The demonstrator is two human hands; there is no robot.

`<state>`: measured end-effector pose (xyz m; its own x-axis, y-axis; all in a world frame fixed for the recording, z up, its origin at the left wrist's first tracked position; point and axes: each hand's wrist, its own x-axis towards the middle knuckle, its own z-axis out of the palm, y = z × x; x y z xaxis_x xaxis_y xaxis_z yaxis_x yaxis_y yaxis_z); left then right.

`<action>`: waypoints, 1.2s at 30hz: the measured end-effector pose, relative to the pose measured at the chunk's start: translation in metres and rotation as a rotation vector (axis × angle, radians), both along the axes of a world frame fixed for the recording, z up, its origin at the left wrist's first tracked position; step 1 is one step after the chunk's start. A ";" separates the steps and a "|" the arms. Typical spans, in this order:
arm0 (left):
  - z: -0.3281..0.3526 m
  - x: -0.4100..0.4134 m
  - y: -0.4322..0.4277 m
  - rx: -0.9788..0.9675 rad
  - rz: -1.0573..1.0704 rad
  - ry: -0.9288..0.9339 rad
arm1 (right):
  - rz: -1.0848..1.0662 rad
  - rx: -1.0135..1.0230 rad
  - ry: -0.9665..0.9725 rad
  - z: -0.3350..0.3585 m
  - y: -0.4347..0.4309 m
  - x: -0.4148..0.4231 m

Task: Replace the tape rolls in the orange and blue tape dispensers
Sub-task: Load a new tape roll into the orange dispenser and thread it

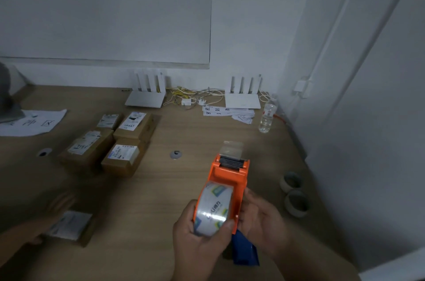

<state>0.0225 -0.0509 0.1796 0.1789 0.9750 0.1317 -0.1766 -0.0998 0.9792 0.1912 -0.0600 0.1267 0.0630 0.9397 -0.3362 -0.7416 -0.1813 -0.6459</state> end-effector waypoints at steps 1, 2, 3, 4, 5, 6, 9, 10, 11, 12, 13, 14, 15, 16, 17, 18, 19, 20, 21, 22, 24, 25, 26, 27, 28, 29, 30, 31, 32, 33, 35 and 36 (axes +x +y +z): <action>0.003 0.001 0.000 -0.007 -0.015 -0.023 | -0.003 0.023 0.047 -0.001 0.000 -0.002; 0.006 0.003 0.000 -0.017 -0.027 -0.043 | 0.000 0.038 0.083 -0.001 -0.001 -0.004; 0.009 0.003 0.000 -0.031 -0.037 -0.070 | -0.001 0.042 0.100 0.000 -0.001 -0.006; 0.011 0.005 0.000 -0.047 -0.046 -0.101 | 0.007 0.053 0.121 0.002 -0.001 -0.007; 0.013 0.005 0.001 -0.063 -0.062 -0.126 | 0.014 0.071 0.144 0.003 0.000 -0.008; 0.015 0.006 0.001 -0.077 -0.074 -0.133 | 0.017 0.090 0.160 0.005 0.000 -0.008; 0.015 0.008 0.007 -0.129 -0.067 -0.139 | 0.015 0.119 0.161 0.009 0.002 -0.009; 0.014 0.008 0.010 -0.151 -0.057 -0.145 | 0.018 0.120 0.156 0.012 0.002 -0.009; 0.013 0.008 0.012 -0.169 -0.044 -0.150 | 0.021 0.127 0.145 0.015 0.002 -0.009; 0.013 0.008 0.014 -0.181 -0.037 -0.142 | 0.023 0.135 0.127 0.018 0.002 -0.010; 0.014 0.008 0.015 -0.188 -0.037 -0.122 | 0.023 0.142 0.107 0.022 0.003 -0.009; 0.013 0.008 0.017 -0.196 -0.036 -0.097 | 0.022 0.152 0.097 0.025 0.004 -0.008; 0.013 0.008 0.019 -0.210 -0.038 -0.081 | 0.022 0.166 0.091 0.027 0.005 -0.007; 0.014 0.008 0.021 -0.228 -0.050 -0.058 | 0.023 0.174 0.079 0.030 0.006 -0.006; 0.015 0.007 0.023 -0.239 -0.061 -0.039 | 0.028 0.179 0.056 0.031 0.006 -0.005; 0.015 0.007 0.024 -0.235 -0.079 -0.020 | 0.034 0.180 0.023 0.031 0.006 -0.004; 0.013 0.006 0.026 -0.225 -0.092 0.003 | 0.036 0.173 -0.017 0.032 0.006 -0.003; 0.013 0.005 0.027 -0.217 -0.099 0.026 | 0.034 0.166 -0.048 0.033 0.006 -0.003; 0.012 0.004 0.028 -0.208 -0.105 0.044 | 0.033 0.160 -0.067 0.033 0.006 -0.003; 0.009 0.004 0.029 -0.196 -0.118 0.064 | 0.023 0.149 -0.086 0.035 0.006 -0.003; 0.003 0.005 0.031 -0.172 -0.140 0.101 | 0.005 0.133 -0.103 0.035 0.006 -0.005; 0.004 0.005 0.031 -0.167 -0.141 0.101 | -0.005 0.123 -0.114 0.036 0.005 -0.006; 0.003 0.006 0.031 -0.160 -0.141 0.091 | -0.017 0.111 -0.129 0.037 0.005 -0.006; 0.002 0.006 0.032 -0.156 -0.140 0.088 | -0.023 0.103 -0.151 0.038 0.005 -0.006; 0.000 0.006 0.033 -0.160 -0.137 0.087 | -0.025 0.101 -0.175 0.037 0.005 -0.006; -0.001 0.005 0.035 -0.167 -0.135 0.085 | -0.021 0.114 -0.199 0.035 0.005 -0.006; -0.003 0.005 0.036 -0.177 -0.135 0.083 | -0.030 0.117 -0.223 0.035 0.006 -0.007; -0.006 0.005 0.038 -0.187 -0.138 0.096 | -0.046 0.112 -0.224 0.034 0.008 -0.009; -0.010 0.004 0.040 -0.195 -0.140 0.121 | -0.057 0.104 -0.219 0.030 0.010 -0.011; -0.013 0.003 0.040 -0.197 -0.138 0.153 | -0.063 0.088 -0.223 0.026 0.013 -0.014; -0.021 -0.001 0.042 -0.186 -0.146 0.221 | -0.078 0.030 -0.236 0.017 0.019 -0.020; -0.026 -0.002 0.044 -0.169 -0.143 0.255 | -0.087 -0.001 -0.237 0.011 0.021 -0.022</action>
